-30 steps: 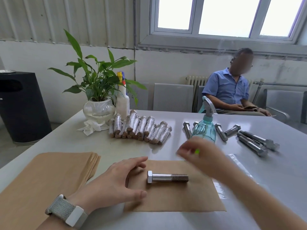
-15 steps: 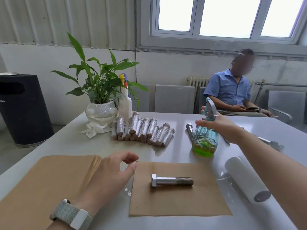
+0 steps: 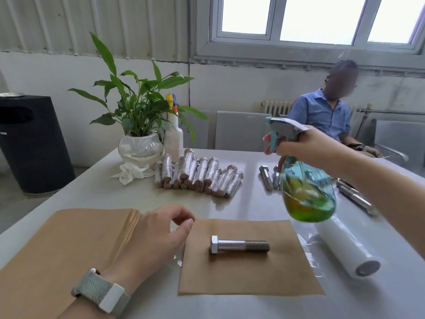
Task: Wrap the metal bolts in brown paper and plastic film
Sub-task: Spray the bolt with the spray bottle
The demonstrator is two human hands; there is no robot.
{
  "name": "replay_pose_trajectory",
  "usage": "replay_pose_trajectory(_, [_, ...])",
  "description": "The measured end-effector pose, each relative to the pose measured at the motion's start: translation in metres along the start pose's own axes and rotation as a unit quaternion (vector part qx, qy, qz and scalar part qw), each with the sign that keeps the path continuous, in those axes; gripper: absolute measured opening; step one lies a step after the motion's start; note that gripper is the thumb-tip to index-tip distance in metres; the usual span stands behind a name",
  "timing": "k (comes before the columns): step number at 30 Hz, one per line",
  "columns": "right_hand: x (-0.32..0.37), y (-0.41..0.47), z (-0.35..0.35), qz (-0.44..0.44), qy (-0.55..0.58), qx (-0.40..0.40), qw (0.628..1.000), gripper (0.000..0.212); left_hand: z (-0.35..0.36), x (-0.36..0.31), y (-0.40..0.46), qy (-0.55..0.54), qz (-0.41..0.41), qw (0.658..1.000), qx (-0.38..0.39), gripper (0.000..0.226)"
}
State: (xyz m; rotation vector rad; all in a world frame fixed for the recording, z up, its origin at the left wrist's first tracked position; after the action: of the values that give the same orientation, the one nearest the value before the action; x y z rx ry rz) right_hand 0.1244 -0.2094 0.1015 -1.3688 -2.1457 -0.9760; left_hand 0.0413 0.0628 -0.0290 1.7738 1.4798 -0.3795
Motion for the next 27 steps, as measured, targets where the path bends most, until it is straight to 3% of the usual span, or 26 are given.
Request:
replay_pose_trajectory(3, [0.011,-0.028,0.018,0.048,-0.02,0.164,0.985,0.03,-0.003,-0.001,-0.001,-0.004,-0.019,1.0,-0.012,0.013])
replay_pose_trajectory(6, [0.008,-0.07,0.047,0.128,-0.022,0.32,0.938,0.026,-0.005,-0.001,-0.001,-0.016,-0.038,0.999,-0.014,0.014])
replay_pose_trajectory(8, [0.005,-0.09,0.061,0.151,-0.05,0.372,0.914,0.027,-0.005,-0.001,-0.001,-0.02,-0.045,0.999,-0.012,0.014])
replay_pose_trajectory(13, [0.009,-0.101,0.072,0.17,-0.104,0.383,0.902,0.008,-0.006,0.003,-0.003,-0.019,-0.05,0.998,-0.018,0.014])
replay_pose_trajectory(17, [0.018,-0.1,0.079,0.178,-0.128,0.393,0.893,0.029,-0.005,0.009,-0.002,-0.022,-0.054,0.998,-0.022,0.015])
replay_pose_trajectory(27, [0.017,-0.1,0.08,0.184,-0.161,0.384,0.89,0.031,-0.003,0.011,0.001,-0.018,-0.044,0.999,-0.026,0.015])
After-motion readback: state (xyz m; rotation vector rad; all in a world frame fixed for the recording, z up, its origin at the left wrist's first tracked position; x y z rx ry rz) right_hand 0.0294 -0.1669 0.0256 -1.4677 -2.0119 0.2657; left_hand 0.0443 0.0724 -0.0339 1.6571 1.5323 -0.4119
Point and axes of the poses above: each hand's wrist, its own y-axis towards the middle knuckle, its own z-axis out of the palm, x = y × z, the point moved 5 cm from there along y, towards the middle knuckle, and after that the axes turned 6 degrees about -z, right-handed, at the moved point
